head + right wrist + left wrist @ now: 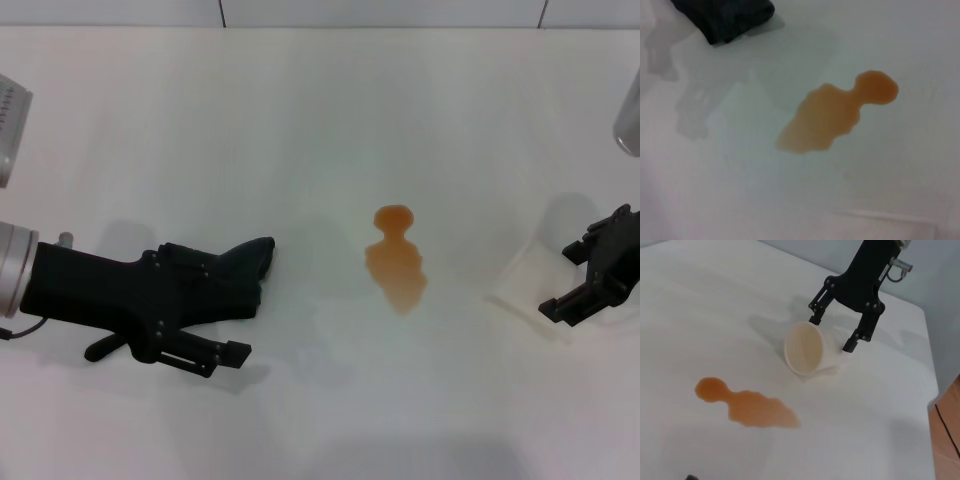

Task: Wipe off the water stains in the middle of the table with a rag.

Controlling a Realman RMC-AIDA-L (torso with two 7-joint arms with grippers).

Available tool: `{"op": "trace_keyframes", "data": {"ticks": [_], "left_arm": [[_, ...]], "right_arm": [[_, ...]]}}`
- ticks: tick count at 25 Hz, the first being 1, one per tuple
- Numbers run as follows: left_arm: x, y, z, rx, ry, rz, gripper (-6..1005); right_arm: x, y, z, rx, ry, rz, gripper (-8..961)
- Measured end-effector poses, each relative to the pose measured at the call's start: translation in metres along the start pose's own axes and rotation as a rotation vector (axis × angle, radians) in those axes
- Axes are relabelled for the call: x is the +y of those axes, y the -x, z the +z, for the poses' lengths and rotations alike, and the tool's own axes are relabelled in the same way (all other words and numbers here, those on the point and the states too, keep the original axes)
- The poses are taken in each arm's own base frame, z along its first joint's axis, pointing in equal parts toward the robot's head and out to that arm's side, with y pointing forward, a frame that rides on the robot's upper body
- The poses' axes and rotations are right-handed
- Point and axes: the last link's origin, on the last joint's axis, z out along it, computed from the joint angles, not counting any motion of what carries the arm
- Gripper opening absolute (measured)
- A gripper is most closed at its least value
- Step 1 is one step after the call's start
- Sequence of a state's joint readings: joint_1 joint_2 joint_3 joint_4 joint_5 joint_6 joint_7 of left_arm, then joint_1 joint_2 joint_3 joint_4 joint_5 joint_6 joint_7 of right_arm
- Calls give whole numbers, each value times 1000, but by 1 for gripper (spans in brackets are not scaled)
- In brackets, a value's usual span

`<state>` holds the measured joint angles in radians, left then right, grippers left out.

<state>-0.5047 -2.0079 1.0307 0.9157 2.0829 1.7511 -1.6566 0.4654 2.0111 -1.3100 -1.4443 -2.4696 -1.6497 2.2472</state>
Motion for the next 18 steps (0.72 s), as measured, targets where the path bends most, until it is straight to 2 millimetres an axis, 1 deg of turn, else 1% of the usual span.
{"op": "trace_keyframes", "data": {"ticks": [9,12,18], "left_arm": [[-1,-1,-1,-2,-5,4,857],[-2,-2,-1,-2,-7,6,857],[-2,-2,-1,-3,-8,5,857]], "right_arm": [[-3,0,6,7,6,7,838],[-4,-2,8,33,-8,7,838],[-3,-2,9,40,-10,9,837]]}}
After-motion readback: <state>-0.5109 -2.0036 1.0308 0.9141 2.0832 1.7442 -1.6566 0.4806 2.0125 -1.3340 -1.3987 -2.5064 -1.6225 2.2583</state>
